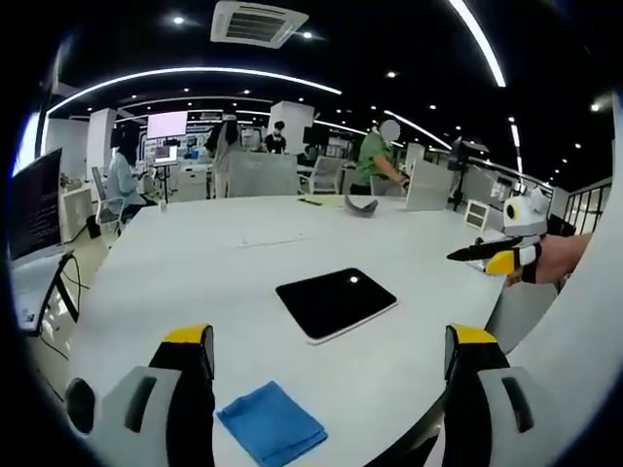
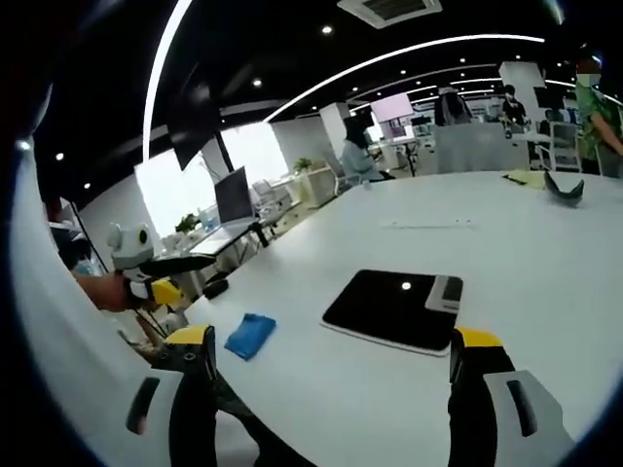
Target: Wipe the mirror surface with the cleaning cloth until all visible marks leave the cleaned area.
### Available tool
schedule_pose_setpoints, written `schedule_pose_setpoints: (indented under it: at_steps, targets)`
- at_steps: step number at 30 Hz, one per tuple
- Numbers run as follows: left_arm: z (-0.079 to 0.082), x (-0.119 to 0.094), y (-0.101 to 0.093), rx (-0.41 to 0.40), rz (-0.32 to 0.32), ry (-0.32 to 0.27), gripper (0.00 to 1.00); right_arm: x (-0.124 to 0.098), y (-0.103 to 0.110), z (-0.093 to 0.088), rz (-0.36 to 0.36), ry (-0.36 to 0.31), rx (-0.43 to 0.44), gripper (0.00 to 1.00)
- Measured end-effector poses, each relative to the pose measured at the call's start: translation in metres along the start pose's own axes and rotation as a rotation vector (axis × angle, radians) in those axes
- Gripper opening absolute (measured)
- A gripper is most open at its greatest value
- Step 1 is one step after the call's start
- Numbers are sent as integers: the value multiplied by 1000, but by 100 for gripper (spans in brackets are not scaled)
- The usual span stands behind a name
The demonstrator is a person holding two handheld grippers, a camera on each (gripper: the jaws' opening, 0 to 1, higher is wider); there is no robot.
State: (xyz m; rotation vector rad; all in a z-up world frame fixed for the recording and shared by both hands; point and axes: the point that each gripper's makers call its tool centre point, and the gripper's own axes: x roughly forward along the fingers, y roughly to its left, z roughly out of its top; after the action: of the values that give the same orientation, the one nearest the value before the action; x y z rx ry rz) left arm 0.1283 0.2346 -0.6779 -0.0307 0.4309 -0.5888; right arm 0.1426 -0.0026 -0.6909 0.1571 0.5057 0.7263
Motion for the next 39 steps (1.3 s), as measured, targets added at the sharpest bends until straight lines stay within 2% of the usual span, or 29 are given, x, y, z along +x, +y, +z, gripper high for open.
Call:
schedule_pose_setpoints:
  at_steps: [6,12,14,15,16,25,33,34,36,39]
  targets:
    - [0,0,-2,-1,-8,5,99,2,3,-2,15,11,13,100]
    - [2,-1,0,7,-1,-6,99,3,7,4,14,-9,-11,100]
    - [1,-2,1,25,-1,1,99,3,9,16,19,-75,-91,100]
    - [0,-1,2,41,-4,7,99,1,11,18,19,-83,-122,100]
    - [1,-1,1,48,-6,6,99,1,13,17,23,-78,-101,100]
    - [-1,-1,9,73,6,17,99,0,14,16,19,-82,-119,100]
    - [-16,0,14,91,19,50,99,-3,15,13,15,-73,-122,98]
    - [-18,0,15,91,25,51,99,-3,16,12,14,-72,-123,98]
    - [-22,0,17,100,27,60,90,-4,16,11,15,-71,-125,98]
    - [-28,2,19,113,28,62,86,-4,17,12,14,-69,-128,97]
